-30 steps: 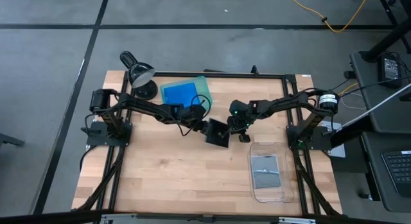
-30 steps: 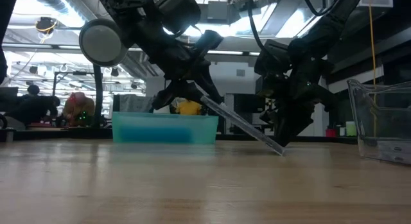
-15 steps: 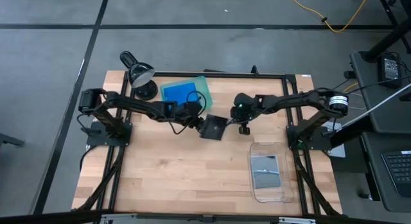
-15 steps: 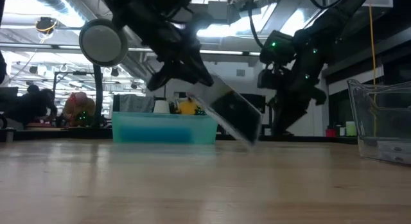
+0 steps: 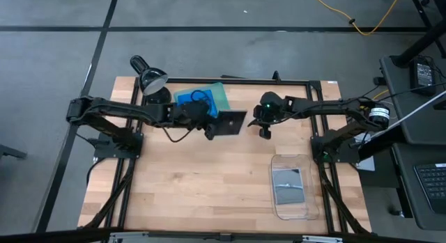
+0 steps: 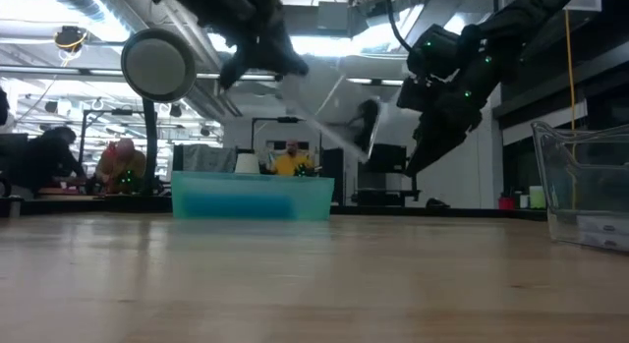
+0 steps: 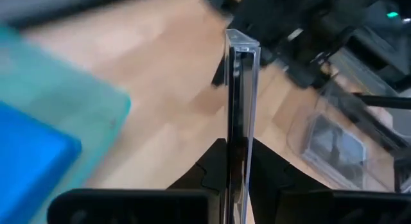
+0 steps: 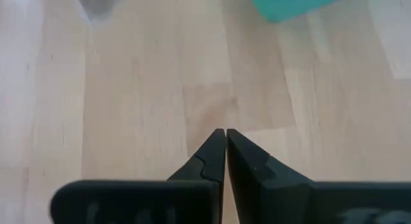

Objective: Pick & place jewel cases by type
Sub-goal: Put the black CD case into the transparent bin

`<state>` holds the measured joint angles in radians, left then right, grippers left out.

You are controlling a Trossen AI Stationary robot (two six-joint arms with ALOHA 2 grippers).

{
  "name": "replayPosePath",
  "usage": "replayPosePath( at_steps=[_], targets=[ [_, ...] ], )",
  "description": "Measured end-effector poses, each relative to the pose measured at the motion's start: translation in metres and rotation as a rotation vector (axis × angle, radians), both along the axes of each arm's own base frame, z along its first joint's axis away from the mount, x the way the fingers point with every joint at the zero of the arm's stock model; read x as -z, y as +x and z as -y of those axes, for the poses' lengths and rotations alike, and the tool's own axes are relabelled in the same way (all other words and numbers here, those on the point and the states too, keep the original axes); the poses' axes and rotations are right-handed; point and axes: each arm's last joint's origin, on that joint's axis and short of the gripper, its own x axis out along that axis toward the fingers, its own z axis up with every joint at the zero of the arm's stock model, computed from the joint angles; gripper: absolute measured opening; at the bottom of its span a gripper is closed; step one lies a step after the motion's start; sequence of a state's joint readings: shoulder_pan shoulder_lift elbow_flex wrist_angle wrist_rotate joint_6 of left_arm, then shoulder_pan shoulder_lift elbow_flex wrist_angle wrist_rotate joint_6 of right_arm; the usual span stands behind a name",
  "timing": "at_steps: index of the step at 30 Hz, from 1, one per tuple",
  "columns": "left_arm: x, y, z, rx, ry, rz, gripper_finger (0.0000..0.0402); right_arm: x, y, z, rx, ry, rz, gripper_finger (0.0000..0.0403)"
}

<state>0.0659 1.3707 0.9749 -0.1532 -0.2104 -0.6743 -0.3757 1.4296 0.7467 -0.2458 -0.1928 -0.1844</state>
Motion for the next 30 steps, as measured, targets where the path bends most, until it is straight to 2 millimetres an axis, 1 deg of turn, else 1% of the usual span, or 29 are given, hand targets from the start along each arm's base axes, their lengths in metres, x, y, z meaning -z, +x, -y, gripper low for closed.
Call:
replayPosePath(
  at_steps=[3, 8, 13, 15, 21, 27, 30],
  targets=[
    [-0.016, -0.007, 0.005, 0.074, 0.127, 0.042, 0.0029, 0.000, 0.000, 0.000, 0.005, 0.012, 0.002, 0.0021],
    [-0.041, -0.020, 0.020, 0.208, 0.330, 0.108, 0.0029, 0.000, 0.000, 0.000, 0.026, 0.049, 0.010, 0.0021],
    [-0.061, -0.035, 0.034, 0.273, 0.574, 0.120, 0.0029, 0.000, 0.001, -0.001, 0.026, 0.094, 0.021, 0.0021],
    [-0.072, -0.039, 0.040, 0.289, 0.686, 0.118, 0.0029, -0.001, 0.001, -0.002, 0.019, 0.115, 0.035, 0.0021],
    [-0.107, -0.047, 0.053, 0.252, 0.986, 0.059, 0.0029, -0.005, 0.006, -0.002, 0.027, 0.185, 0.110, 0.0021],
    [-0.141, -0.057, 0.068, 0.182, 1.204, -0.009, 0.0029, -0.011, 0.011, -0.001, 0.036, 0.211, 0.185, 0.0021],
    [-0.154, -0.064, 0.077, 0.155, 1.309, -0.066, 0.0028, -0.014, 0.014, 0.001, 0.050, 0.218, 0.230, 0.0021]
  ],
)
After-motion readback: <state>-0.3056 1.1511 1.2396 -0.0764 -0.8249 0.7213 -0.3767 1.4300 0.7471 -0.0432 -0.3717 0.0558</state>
